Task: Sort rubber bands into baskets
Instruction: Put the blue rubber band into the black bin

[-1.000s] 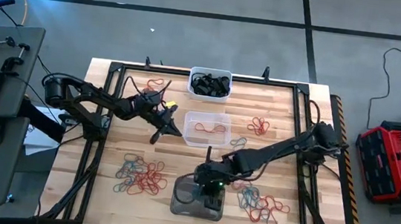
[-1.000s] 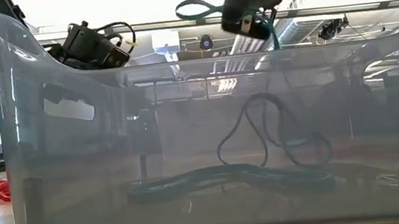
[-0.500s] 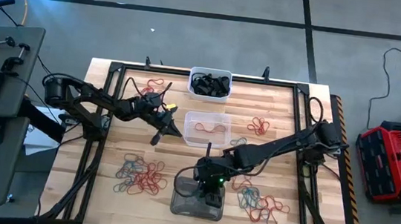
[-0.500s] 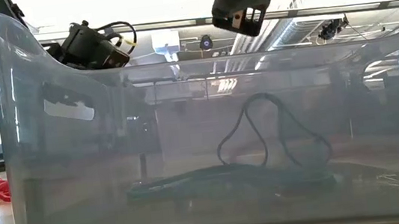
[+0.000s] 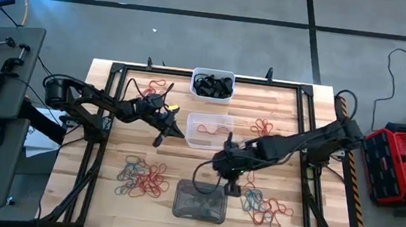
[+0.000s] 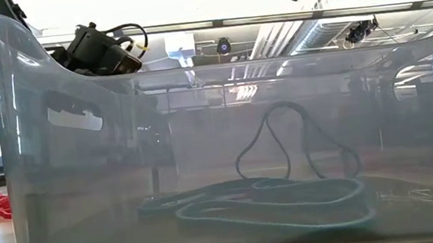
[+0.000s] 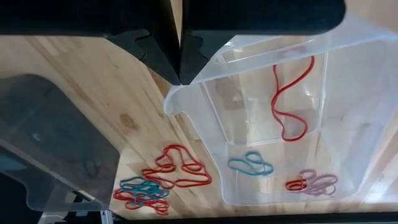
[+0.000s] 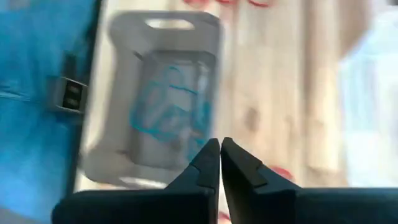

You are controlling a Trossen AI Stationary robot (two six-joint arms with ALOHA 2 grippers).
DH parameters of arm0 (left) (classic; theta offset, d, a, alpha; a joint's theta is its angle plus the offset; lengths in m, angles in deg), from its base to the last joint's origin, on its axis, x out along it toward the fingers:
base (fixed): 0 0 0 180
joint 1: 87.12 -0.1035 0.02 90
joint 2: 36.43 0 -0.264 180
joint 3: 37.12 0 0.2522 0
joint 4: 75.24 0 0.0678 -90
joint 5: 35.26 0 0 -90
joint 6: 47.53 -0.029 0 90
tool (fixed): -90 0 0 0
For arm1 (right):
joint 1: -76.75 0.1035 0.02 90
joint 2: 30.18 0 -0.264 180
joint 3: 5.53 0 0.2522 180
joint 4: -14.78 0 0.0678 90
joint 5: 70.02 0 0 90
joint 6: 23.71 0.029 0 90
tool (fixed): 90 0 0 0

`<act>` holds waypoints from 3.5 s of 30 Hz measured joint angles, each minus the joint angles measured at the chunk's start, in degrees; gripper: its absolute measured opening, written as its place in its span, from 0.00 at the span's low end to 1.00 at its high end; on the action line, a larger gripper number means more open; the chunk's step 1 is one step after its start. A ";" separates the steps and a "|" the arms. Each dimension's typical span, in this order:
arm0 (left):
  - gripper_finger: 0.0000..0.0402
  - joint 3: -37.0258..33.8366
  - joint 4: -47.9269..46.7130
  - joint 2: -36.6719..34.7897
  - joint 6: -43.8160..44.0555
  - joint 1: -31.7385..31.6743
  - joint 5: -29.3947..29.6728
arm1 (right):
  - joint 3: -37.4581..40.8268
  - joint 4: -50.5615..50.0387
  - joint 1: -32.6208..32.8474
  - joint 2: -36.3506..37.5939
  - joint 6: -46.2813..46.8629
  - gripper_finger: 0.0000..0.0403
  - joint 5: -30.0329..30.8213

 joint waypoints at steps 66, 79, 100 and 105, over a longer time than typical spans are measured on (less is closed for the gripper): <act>0.00 0.00 0.24 0.00 3.46 -0.02 2.53 | 25.70 2.54 -16.78 8.53 -1.44 0.00 0.85; 0.00 0.00 0.24 0.00 3.43 -0.02 2.53 | 11.99 6.28 -0.25 8.58 2.78 0.00 5.43; 0.00 0.00 0.41 0.02 1.90 1.29 2.51 | 11.95 22.74 6.63 -5.27 9.27 0.00 3.19; 0.00 0.00 0.41 0.02 1.46 1.81 2.62 | 11.97 22.69 6.13 -6.90 11.35 0.00 0.36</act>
